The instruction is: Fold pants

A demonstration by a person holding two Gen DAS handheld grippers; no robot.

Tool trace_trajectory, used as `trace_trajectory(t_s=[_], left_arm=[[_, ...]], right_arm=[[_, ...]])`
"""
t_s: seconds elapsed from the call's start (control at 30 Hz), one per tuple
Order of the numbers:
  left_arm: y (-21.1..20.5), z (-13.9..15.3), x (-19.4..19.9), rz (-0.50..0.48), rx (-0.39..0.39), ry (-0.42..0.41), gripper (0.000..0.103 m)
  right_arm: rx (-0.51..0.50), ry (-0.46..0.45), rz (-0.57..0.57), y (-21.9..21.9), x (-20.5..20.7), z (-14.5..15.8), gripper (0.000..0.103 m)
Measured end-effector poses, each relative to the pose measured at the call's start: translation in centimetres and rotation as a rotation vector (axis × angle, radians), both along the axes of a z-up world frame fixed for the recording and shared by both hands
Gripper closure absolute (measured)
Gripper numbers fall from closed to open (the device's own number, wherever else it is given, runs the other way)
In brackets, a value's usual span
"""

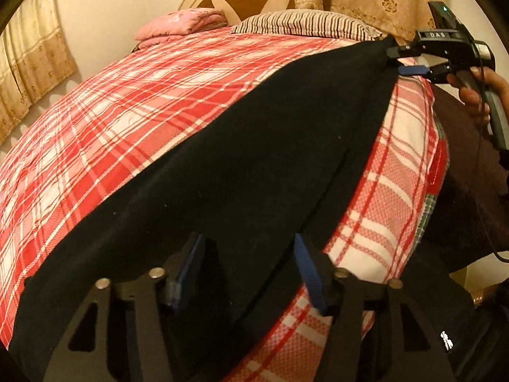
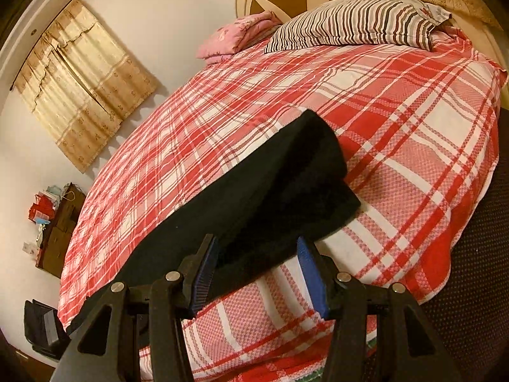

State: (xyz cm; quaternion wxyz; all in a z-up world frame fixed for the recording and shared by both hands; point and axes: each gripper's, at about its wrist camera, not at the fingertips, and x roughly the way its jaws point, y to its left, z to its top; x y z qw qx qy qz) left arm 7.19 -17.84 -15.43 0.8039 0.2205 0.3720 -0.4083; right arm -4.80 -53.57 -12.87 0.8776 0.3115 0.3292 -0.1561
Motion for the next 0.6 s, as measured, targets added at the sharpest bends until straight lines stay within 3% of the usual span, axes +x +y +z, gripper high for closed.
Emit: trace_trajectory(t_s=[0.17,0.37,0.43,0.47,0.5,0.6], left_arm=[[0.1,0.5,0.2,-0.009,-0.011,0.035,0.081],[0.2,0.7,0.5,-0.011,-0.037,0.09,0.088],[0.5,0.8,1.0,-0.001,-0.065,0.131,0.088],[0.7,0.8,1.1,0.003,-0.074,0.142,0.088],[0.8,0.8,1.2,0.002,-0.082,0.152,0.096],[0.9,1.0,1.3,0.002,-0.091,0.157,0.098]], right_arm=[[0.059,-0.031,-0.034,-1.1,-0.2,0.1,0.05],[0.11,-0.052,-0.076,-2.8,-0.2,0.3,0.05],[0.13,-0.066,-0.088,-3.4,-0.1,0.3,0.058],[0.13,-0.068,-0.09,-3.5,0.0,0.4,0.067],[0.124,-0.071,-0.093,-3.7,0.1,0.5,0.077],[0.107,-0.075,-0.068,-3.6,0.8,0.9,0.091]])
